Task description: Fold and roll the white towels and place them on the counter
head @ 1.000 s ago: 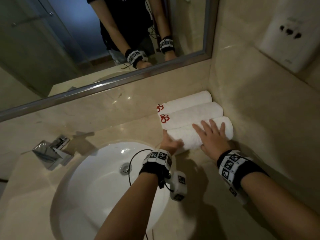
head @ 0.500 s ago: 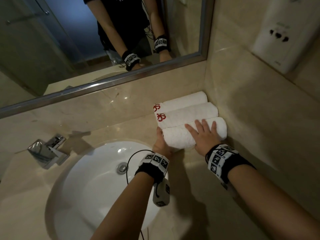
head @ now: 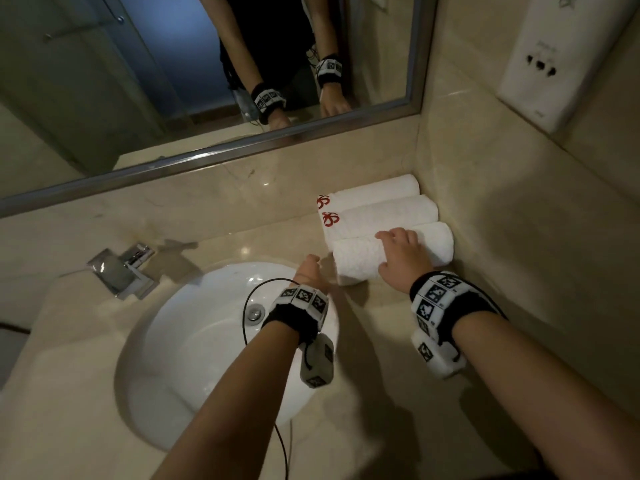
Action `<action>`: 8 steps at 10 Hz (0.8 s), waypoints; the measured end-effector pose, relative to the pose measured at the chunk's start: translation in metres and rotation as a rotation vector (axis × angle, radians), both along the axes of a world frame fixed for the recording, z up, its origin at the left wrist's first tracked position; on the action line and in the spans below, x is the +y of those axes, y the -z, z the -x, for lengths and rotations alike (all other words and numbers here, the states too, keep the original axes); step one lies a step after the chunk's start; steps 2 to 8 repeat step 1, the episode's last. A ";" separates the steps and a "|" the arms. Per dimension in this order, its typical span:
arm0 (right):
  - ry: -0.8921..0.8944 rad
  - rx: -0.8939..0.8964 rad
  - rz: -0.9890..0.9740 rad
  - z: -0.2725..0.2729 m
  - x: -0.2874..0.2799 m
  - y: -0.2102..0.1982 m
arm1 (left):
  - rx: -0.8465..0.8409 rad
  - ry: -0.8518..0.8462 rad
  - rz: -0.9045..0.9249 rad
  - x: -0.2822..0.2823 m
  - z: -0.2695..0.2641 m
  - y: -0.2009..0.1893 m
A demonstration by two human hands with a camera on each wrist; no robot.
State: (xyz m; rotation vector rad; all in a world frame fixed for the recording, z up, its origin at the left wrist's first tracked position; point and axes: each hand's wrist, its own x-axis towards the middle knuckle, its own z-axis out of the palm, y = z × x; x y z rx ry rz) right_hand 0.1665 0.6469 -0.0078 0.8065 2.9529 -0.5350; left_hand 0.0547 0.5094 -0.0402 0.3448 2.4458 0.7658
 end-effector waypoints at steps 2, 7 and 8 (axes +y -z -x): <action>0.014 0.128 0.203 0.006 -0.015 -0.010 | 0.034 -0.074 -0.098 -0.021 0.003 -0.008; 0.014 0.128 0.203 0.006 -0.015 -0.010 | 0.034 -0.074 -0.098 -0.021 0.003 -0.008; 0.014 0.128 0.203 0.006 -0.015 -0.010 | 0.034 -0.074 -0.098 -0.021 0.003 -0.008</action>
